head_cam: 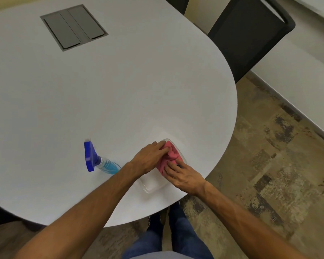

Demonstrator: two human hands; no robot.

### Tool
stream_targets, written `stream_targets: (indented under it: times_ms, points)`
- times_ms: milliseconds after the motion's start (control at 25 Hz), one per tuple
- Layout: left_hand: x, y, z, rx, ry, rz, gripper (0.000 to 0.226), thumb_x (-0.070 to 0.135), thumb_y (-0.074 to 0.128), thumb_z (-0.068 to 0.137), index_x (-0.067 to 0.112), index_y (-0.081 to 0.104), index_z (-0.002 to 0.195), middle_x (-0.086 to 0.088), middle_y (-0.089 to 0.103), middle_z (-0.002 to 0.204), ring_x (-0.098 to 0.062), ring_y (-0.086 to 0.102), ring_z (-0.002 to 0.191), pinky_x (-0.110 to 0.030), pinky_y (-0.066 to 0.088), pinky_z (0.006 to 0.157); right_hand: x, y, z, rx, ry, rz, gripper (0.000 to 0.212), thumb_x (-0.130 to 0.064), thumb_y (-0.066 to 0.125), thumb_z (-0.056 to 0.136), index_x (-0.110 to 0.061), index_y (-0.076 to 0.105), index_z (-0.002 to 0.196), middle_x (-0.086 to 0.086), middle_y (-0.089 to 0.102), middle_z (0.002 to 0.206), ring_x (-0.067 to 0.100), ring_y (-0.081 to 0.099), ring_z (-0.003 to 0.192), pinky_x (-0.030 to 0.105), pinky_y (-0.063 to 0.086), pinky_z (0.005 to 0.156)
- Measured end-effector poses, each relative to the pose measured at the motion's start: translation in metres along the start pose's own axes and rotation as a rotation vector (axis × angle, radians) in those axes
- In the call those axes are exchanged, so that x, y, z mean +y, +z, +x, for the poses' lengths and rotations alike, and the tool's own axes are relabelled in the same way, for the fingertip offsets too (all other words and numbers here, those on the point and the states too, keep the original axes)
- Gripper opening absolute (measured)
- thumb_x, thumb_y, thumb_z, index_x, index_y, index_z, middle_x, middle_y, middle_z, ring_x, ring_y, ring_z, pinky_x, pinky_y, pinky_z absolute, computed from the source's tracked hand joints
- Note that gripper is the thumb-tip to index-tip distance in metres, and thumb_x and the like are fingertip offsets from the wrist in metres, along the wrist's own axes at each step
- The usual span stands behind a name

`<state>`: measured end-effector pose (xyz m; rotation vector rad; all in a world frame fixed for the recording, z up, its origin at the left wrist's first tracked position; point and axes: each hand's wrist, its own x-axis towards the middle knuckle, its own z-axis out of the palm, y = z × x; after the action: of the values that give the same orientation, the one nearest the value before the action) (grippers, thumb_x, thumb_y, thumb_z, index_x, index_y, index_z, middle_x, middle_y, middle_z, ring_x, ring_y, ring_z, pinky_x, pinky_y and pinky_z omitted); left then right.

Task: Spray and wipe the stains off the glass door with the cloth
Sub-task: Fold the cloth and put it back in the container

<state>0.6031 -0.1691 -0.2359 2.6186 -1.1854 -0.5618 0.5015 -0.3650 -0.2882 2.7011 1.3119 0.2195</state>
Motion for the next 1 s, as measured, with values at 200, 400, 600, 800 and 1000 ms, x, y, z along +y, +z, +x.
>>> stream_targets:
  times_ms: [200,400,600,800,1000]
  points:
    - [0.0,0.009,0.019,-0.058,-0.076,-0.025,0.029,0.036,0.038,0.104,0.02,0.046,0.126,-0.003,0.052,0.121,-0.026,0.058,0.099,-0.044,0.053,0.089,0.005,0.017,0.01,-0.088,0.063,0.084,0.03,-0.007,0.058,0.091,-0.009,0.071,0.118,0.01,0.068,0.114,0.029,0.064,0.107,0.043,0.057,0.09]
    - [-0.009,0.034,0.028,-0.08,-0.15,-0.11,0.058,0.056,0.03,0.103,0.022,0.033,0.149,-0.008,0.049,0.149,-0.028,0.052,0.129,-0.045,0.042,0.112,0.009,0.029,0.018,-0.245,0.164,0.219,0.031,-0.006,0.065,0.091,-0.006,0.07,0.122,0.013,0.066,0.118,0.032,0.06,0.11,0.049,0.053,0.097]
    - [-0.009,0.042,0.03,-0.091,-0.232,-0.226,0.068,0.061,0.028,0.102,0.028,0.013,0.16,-0.005,0.021,0.167,-0.023,0.025,0.153,-0.043,0.018,0.127,0.017,0.026,0.024,-0.398,0.255,0.427,0.037,-0.003,0.054,0.094,0.0,0.066,0.129,0.02,0.064,0.128,0.038,0.057,0.121,0.048,0.038,0.118]
    - [0.004,0.041,0.02,0.002,-0.308,-0.2,0.073,0.051,0.004,0.097,0.015,0.025,0.158,-0.009,0.028,0.164,-0.027,0.029,0.15,-0.039,0.022,0.123,0.021,0.015,0.019,-0.308,0.316,0.534,0.051,0.0,0.062,0.083,-0.001,0.063,0.134,0.018,0.067,0.132,0.036,0.061,0.126,0.047,0.045,0.115]
    - [-0.005,0.078,0.016,-0.112,-0.293,-0.2,0.066,0.027,0.044,0.105,0.019,0.01,0.161,-0.008,0.007,0.17,-0.025,0.012,0.157,-0.029,0.001,0.125,0.009,0.01,0.006,-0.18,0.369,0.436,0.033,-0.034,0.048,0.099,-0.014,0.073,0.106,0.004,0.075,0.1,0.025,0.069,0.087,0.039,0.055,0.089]
